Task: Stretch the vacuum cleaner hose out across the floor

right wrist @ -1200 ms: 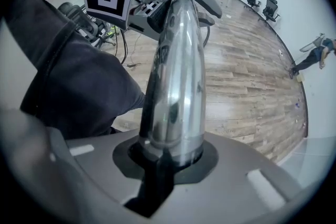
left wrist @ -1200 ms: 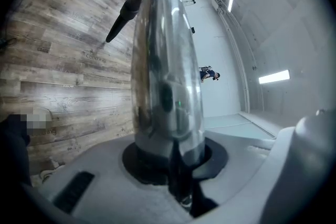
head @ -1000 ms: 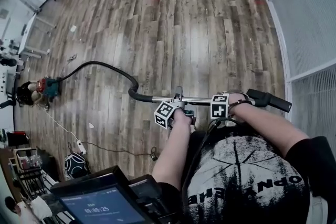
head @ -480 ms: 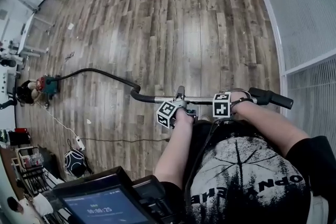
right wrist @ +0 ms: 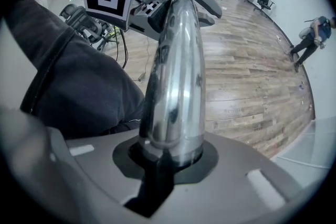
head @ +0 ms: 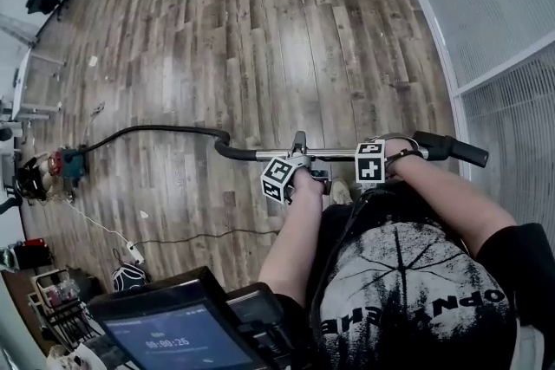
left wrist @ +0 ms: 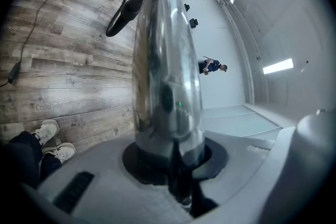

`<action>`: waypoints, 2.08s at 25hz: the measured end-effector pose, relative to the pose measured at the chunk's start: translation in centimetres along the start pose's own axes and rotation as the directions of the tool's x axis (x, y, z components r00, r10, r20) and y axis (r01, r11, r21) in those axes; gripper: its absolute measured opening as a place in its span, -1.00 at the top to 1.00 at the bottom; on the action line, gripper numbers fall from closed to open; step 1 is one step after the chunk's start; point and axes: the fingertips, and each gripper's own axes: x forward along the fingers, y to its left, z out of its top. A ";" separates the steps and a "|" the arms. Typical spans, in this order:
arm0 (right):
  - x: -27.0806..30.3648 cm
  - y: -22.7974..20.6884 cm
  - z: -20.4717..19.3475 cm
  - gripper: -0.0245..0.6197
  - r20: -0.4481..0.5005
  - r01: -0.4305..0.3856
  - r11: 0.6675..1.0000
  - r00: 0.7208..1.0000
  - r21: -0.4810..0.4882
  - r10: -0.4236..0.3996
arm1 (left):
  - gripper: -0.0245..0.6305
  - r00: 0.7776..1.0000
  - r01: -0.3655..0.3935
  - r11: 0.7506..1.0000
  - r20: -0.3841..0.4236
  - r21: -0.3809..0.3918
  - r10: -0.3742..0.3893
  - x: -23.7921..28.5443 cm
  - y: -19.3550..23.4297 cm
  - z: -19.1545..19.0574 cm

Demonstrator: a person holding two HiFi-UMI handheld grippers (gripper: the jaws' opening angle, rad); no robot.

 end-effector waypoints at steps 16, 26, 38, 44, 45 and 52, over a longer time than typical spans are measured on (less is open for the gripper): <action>-0.2 0.3 -2.1 0.70 0.029 0.052 0.998 0.998 0.025 -0.053 | 0.74 1.000 0.023 0.999 -0.013 0.043 -0.023 0.1 -1.2 -2.5; -2.1 -0.9 -10.2 0.71 0.024 0.019 0.999 1.000 -0.033 -0.018 | 0.48 0.974 0.222 0.973 0.023 0.056 -0.224 1.4 -4.8 -10.0; 1.2 -4.2 -15.6 0.71 -0.039 -0.033 0.997 0.999 -0.064 0.031 | 0.14 0.981 0.176 0.979 -0.100 0.103 -0.166 -0.2 -0.2 -17.0; 5.2 -5.0 -16.5 0.70 -0.061 -0.098 0.995 0.993 0.002 0.097 | 0.50 0.980 0.172 0.961 -0.134 0.216 -0.145 -3.6 2.1 -15.7; 6.2 -5.1 -16.8 0.70 -0.064 -0.106 0.994 0.992 0.013 0.107 | 0.65 0.979 0.179 0.952 -0.139 0.248 -0.147 -3.7 2.4 -15.5; 15.6 -6.7 -20.6 0.70 -0.070 -0.095 0.996 0.993 -0.002 0.094 | 0.93 0.946 0.299 0.873 -0.238 0.386 -0.219 -1.2 5.1 -16.4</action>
